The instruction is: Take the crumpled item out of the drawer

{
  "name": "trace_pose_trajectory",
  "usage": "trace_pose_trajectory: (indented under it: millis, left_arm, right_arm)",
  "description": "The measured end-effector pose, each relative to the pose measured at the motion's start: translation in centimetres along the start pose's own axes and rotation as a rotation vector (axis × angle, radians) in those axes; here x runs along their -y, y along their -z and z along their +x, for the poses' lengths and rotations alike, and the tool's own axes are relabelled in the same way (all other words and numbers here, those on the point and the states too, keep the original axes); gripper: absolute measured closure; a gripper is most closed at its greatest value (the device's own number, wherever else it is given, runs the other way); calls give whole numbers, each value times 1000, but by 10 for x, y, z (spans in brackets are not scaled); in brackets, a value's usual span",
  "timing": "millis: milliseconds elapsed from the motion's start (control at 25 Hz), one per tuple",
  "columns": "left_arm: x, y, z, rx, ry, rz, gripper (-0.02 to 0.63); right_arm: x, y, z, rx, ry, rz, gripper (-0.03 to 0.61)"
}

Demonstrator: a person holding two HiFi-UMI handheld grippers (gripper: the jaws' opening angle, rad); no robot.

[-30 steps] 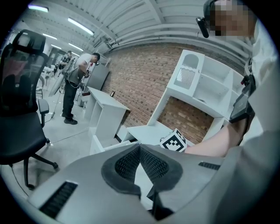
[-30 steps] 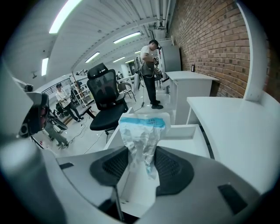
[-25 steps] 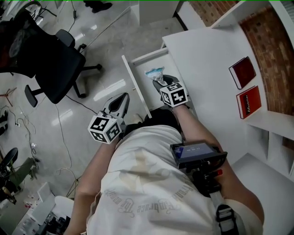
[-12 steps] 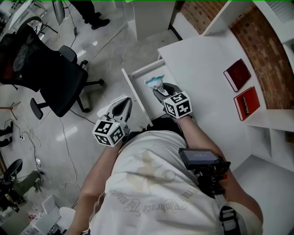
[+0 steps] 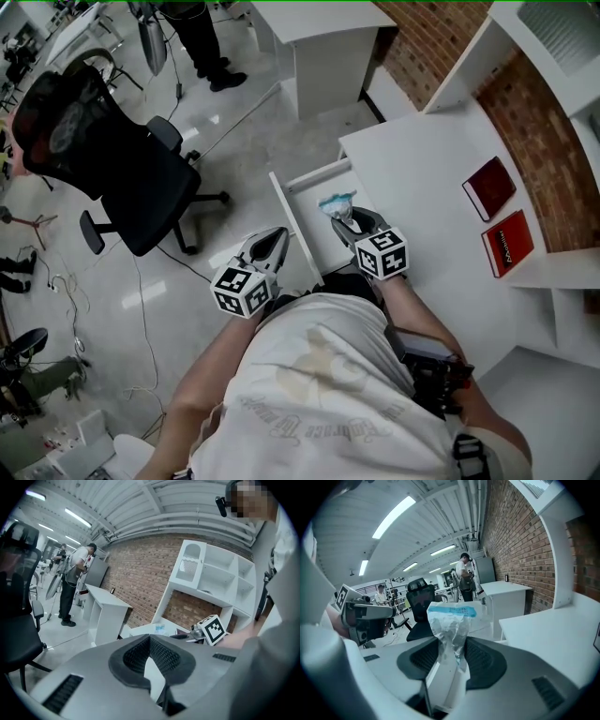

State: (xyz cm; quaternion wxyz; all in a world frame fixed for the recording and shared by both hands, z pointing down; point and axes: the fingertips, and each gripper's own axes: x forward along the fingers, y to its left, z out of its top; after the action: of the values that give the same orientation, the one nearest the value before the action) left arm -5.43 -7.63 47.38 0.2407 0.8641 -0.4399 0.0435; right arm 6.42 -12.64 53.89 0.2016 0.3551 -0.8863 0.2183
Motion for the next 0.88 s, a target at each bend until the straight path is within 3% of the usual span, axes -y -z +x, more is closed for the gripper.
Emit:
trace_pose_trajectory:
  millis: [880]
  left_arm:
    - [28, 15, -5, -22, 68, 37, 594]
  right_arm:
    - [-19, 10, -43, 55, 22, 11, 394]
